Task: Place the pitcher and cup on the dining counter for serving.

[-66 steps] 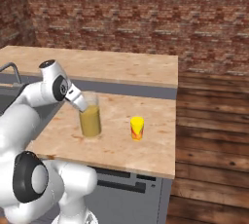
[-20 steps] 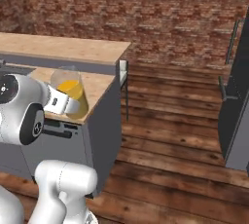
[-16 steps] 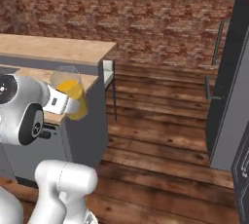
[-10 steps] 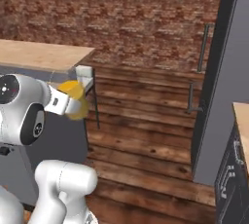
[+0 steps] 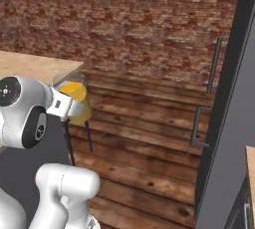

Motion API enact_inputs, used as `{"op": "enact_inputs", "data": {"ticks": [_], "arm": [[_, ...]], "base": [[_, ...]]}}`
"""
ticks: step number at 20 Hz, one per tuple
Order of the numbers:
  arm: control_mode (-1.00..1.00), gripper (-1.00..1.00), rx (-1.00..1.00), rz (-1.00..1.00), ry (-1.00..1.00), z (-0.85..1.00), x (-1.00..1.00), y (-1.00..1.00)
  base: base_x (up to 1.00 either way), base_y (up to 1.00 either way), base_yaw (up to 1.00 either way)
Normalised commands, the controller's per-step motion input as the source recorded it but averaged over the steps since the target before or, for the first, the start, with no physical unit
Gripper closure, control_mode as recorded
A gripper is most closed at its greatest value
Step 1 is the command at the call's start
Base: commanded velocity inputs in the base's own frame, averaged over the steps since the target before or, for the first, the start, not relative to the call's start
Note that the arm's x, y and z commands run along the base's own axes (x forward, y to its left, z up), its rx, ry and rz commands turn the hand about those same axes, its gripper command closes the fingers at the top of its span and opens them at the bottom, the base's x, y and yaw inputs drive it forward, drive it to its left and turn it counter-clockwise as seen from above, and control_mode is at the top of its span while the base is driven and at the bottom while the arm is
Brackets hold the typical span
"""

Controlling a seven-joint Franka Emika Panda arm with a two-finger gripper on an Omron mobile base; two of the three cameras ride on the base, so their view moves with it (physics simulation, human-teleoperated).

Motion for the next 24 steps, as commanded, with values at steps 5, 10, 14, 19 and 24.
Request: {"op": "enact_inputs", "data": {"ticks": [5,10,14,19,24], "arm": [[1.00,1.00,0.00,0.00,0.00,0.00,0.00,0.00],[1.00,1.00,0.00,0.00,0.00,0.00,0.00,0.00],[1.00,1.00,0.00,0.00,0.00,0.00,0.00,0.00],[1.00,1.00,0.00,0.00,0.00,0.00,0.00,0.00],[1.00,1.00,0.00,0.00,0.00,0.00,0.00,0.00]], "base": [[1.00,-0.37,0.32],[1.00,-0.36,0.51],[0.89,-0.35,0.74],[0.65,-0.30,0.81],[0.77,-0.13,0.64]]}}
